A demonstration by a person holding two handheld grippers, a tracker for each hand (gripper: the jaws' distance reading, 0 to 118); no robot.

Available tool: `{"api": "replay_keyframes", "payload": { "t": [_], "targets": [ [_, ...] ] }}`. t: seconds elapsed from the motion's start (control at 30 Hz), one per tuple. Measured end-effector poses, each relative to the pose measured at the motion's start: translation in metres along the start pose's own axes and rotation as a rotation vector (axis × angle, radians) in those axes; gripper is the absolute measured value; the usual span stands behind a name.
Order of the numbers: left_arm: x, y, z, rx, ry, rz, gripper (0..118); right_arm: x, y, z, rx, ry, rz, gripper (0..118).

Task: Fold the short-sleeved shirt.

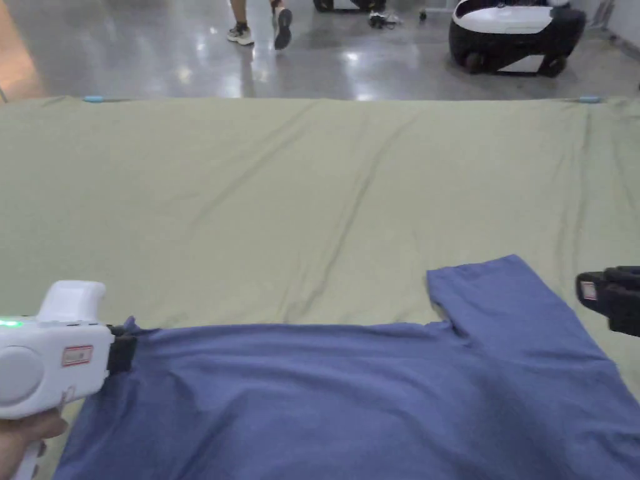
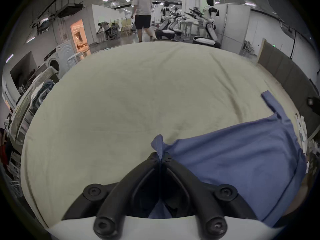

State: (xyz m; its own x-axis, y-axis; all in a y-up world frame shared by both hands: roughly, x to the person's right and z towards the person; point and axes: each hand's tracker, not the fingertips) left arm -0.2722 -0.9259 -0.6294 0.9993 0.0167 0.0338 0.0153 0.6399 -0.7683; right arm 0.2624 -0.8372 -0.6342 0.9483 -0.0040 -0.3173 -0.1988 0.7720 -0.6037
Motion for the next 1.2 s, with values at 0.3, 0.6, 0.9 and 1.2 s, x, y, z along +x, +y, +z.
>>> {"api": "replay_keyframes", "payload": {
  "t": [0.3, 0.6, 0.9, 1.2],
  "targets": [
    [-0.009, 0.003, 0.021, 0.013, -0.006, -0.026, 0, 0.067, -0.011, -0.132, -0.372, -0.199, -0.115, 93],
    [-0.024, 0.000, 0.028, 0.013, -0.010, -0.049, 0, 0.071, -0.018, -0.084, -0.257, -0.133, -0.156, 0],
    [-0.020, -0.026, 0.137, 0.152, -0.068, -0.020, 0, 0.048, -0.023, 0.073, -0.076, -0.058, -0.110, 0],
    [-0.028, -0.137, 0.180, 0.096, -0.148, 0.034, 0, 0.015, -0.132, 0.156, -0.166, -0.060, -0.052, 0]
  ]
}}
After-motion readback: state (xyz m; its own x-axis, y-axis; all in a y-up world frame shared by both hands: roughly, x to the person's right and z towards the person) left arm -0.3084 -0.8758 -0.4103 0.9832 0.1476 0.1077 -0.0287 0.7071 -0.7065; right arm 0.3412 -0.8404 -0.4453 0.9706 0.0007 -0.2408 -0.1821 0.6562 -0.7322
